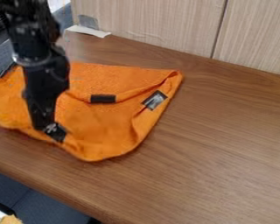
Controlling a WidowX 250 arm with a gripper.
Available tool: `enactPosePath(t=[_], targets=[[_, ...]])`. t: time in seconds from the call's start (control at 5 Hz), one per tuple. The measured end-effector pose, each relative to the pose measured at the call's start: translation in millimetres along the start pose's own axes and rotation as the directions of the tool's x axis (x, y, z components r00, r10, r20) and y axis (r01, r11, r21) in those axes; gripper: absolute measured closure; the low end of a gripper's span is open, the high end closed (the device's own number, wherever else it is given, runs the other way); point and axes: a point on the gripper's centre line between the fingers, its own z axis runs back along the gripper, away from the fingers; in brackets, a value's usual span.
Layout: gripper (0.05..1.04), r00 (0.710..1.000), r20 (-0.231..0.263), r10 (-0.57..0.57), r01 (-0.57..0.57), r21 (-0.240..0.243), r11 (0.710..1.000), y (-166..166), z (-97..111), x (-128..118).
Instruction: Unfold the cloth from the top to the bottom
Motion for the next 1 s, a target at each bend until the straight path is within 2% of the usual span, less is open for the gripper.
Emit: enactPosePath(t=[0.2, 0.4, 0.6, 0.8, 1.0], targets=[[0.850, 1.000, -0.025, -0.007, 0.008, 0.004, 1.000, -2, -4, -5], [0.583, 0.999, -0.039, -0.027, 0.027, -0.001, 1.000, -9, -7, -7], [0.270, 0.999, -0.024, -0.034, 0.035, 0.010, 0.999, -13, -2, -10], [0.079, 0.999, -0.010, -0.036, 0.036, 0.016, 0.999, -15, 6, -9], [0.081, 1.000, 0.015, -0.011, 0.011, 0.012, 1.000, -12, 20, -4]])
